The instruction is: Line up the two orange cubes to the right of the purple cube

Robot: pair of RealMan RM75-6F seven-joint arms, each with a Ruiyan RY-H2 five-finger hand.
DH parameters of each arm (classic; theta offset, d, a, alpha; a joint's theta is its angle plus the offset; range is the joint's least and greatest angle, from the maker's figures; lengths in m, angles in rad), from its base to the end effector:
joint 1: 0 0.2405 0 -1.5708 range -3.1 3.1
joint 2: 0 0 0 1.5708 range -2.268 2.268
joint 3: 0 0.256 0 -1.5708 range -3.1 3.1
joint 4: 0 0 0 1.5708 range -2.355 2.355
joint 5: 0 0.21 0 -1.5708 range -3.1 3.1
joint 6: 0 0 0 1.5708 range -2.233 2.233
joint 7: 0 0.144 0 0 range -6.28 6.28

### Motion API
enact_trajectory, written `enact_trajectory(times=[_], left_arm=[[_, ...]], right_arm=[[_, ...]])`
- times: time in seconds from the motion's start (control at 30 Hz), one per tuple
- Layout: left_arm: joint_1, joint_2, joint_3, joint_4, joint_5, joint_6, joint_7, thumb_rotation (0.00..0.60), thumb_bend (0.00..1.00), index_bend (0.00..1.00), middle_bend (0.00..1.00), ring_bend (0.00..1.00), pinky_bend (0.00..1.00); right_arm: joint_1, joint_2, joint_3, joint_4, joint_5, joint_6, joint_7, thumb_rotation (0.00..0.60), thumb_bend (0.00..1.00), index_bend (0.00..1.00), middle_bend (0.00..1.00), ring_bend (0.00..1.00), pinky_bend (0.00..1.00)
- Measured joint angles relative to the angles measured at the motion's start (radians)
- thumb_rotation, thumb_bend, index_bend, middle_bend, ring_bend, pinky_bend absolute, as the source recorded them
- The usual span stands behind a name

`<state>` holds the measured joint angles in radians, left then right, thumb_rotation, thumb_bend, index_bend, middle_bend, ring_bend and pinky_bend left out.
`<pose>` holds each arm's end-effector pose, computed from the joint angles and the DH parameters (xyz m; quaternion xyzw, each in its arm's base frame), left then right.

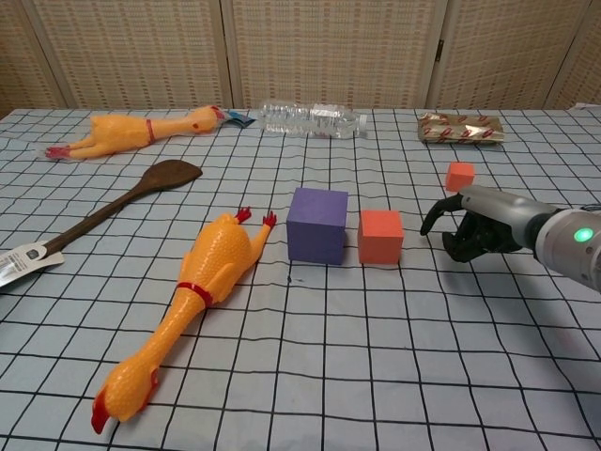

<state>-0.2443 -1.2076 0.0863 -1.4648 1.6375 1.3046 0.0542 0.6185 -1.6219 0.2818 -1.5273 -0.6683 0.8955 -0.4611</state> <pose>-0.3085 0.1972 0.0959 -0.7415 -0.3470 -0.3173 0.4787 -0.1931 -0.3205 -0.0423 0.6215 -0.5914 0.2926 0.4225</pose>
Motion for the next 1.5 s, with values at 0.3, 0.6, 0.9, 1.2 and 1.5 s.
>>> enact_trajectory(times=[0.3, 0.6, 0.9, 1.2, 1.5], left_arm=[[0.001, 0.001, 0.001, -0.002, 0.002, 0.003, 0.001, 0.6, 0.43, 0.3, 0.53, 0.46, 0.64], [0.0, 0.002, 0.002, -0.003, 0.004, 0.003, 0.0, 0.6, 0.43, 0.3, 0.54, 0.46, 0.63], [0.0, 0.003, 0.005, -0.003, 0.006, 0.001, 0.0, 0.6, 0.43, 0.3, 0.54, 0.46, 0.63], [0.0, 0.003, 0.005, -0.004, 0.007, 0.001, 0.001, 0.6, 0.43, 0.3, 0.54, 0.46, 0.64], [-0.004, -0.001, 0.009, -0.006, 0.016, -0.003, 0.007, 0.6, 0.43, 0.3, 0.54, 0.46, 0.64]], right_arm=[[0.051, 0.042, 0.006, -0.004, 0.074, -0.063, 0.067, 0.6, 0.64, 0.32, 0.91, 0.97, 0.98], [0.075, 0.053, -0.02, 0.009, 0.085, -0.097, 0.123, 0.6, 0.65, 0.32, 0.91, 0.97, 0.98], [0.087, 0.064, -0.057, -0.004, 0.067, -0.103, 0.152, 0.6, 0.65, 0.32, 0.91, 0.97, 0.98], [0.095, 0.074, -0.074, -0.011, 0.058, -0.113, 0.18, 0.6, 0.66, 0.33, 0.91, 0.97, 0.98], [0.103, 0.076, -0.084, -0.006, 0.03, -0.15, 0.234, 0.6, 0.66, 0.33, 0.91, 0.97, 0.98]])
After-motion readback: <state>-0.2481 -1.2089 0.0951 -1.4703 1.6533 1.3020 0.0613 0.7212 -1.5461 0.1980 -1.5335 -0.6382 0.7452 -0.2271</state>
